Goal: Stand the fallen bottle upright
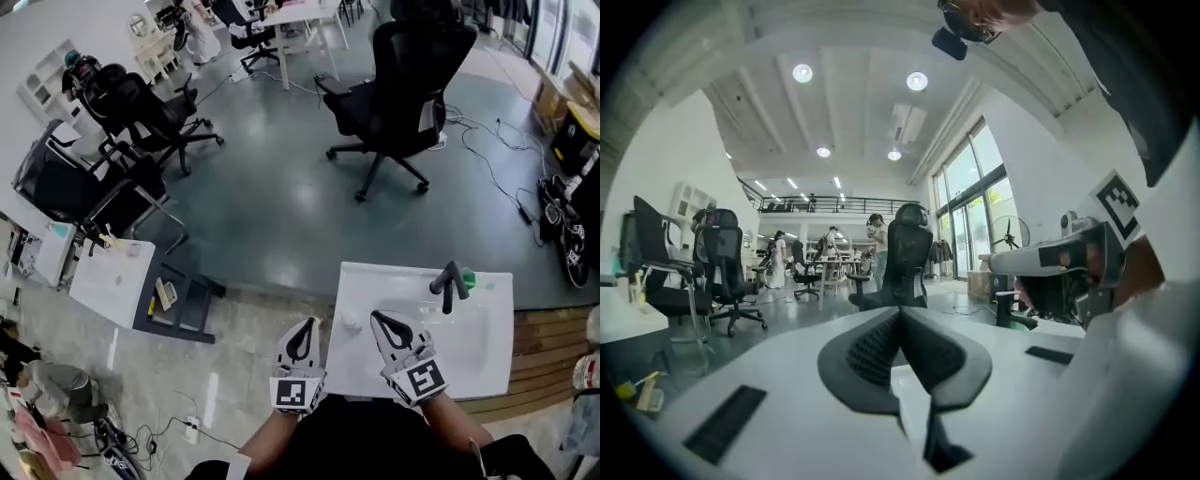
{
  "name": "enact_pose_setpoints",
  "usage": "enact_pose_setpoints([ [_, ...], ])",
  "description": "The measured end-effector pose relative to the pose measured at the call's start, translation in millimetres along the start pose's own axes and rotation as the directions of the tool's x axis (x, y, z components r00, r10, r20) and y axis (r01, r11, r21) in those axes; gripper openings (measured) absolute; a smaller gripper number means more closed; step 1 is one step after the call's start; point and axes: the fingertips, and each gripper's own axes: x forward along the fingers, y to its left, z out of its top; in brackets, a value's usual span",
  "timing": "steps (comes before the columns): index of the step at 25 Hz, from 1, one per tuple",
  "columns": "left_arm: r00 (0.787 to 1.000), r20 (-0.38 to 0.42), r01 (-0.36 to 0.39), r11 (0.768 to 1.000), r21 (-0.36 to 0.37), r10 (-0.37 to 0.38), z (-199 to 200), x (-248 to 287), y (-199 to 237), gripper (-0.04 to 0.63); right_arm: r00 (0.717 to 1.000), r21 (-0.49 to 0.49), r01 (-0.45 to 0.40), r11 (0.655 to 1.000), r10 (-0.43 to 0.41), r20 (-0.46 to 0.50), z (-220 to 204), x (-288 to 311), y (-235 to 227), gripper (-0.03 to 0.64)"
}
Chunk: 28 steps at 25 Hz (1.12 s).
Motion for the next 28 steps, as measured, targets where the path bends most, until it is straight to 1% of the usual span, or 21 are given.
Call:
enact_pose_setpoints([
  [3, 0.999, 0.023, 0.029, 0.999, -0.036, -0.028, 11, 6, -3, 0.018, 1.000, -0.049, -0.004, 0.999, 0.004, -0.006, 6, -1, 0, 0.012],
  [5, 0.998, 0.039, 0.046, 0.998, -0.037, -0.045, 19, 8, -6, 0.017, 1.000, -0.077, 0.014, 0.997, -0.012, 0.019, 13, -3, -4, 0.012],
  [6, 0.998, 0.047, 0.054, 0.998, -0.034, -0.053, 22, 8, -8, 0.018, 0.999, -0.082, 0.025, 0.996, -0.023, 0.027, 15, -5, -6, 0.012],
  [8, 0.996, 0.057, 0.066, 0.997, -0.046, -0.063, 26, 8, -10, 0.018, 0.999, -0.073, 0.036, 0.997, -0.035, 0.010, 17, -10, -9, 0.012],
  [10, 0.996, 0.064, 0.064, 0.996, -0.067, -0.059, 30, 9, -10, 0.018, 0.999, -0.059, 0.042, 0.997, -0.040, 0.020, 21, -13, -12, 0.012],
  [13, 0.997, 0.065, 0.046, 0.997, -0.069, -0.041, 31, 9, -5, 0.018, 0.998, -0.051, 0.054, 0.997, -0.052, 0.045, 26, -15, -17, 0.012],
  [17, 0.997, 0.063, 0.047, 0.998, -0.035, -0.045, 34, 8, -4, 0.018, 0.997, -0.068, 0.067, 0.995, -0.063, 0.050, 29, -16, -20, 0.012],
  [19, 0.997, 0.065, 0.048, 0.998, -0.035, -0.046, 33, 7, -5, 0.018, 0.996, -0.071, 0.067, 0.995, -0.064, 0.055, 32, -17, -19, 0.011],
  [22, 0.997, 0.078, 0.017, 0.998, -0.061, -0.012, 43, 7, -1, 0.018, 0.996, -0.067, 0.062, 0.996, -0.057, 0.075, 38, -14, -17, 0.011],
  [24, 0.997, 0.075, 0.005, 0.999, -0.044, -0.002, 37, 7, 2, 0.018, 0.993, -0.058, 0.061, 0.996, -0.055, 0.104, 40, -13, -17, 0.011],
  [28, 0.998, 0.068, 0.017, 0.999, -0.031, -0.015, 28, 5, -1, 0.018, 0.996, -0.053, 0.069, 0.996, -0.065, 0.062, 27, -18, -19, 0.011],
])
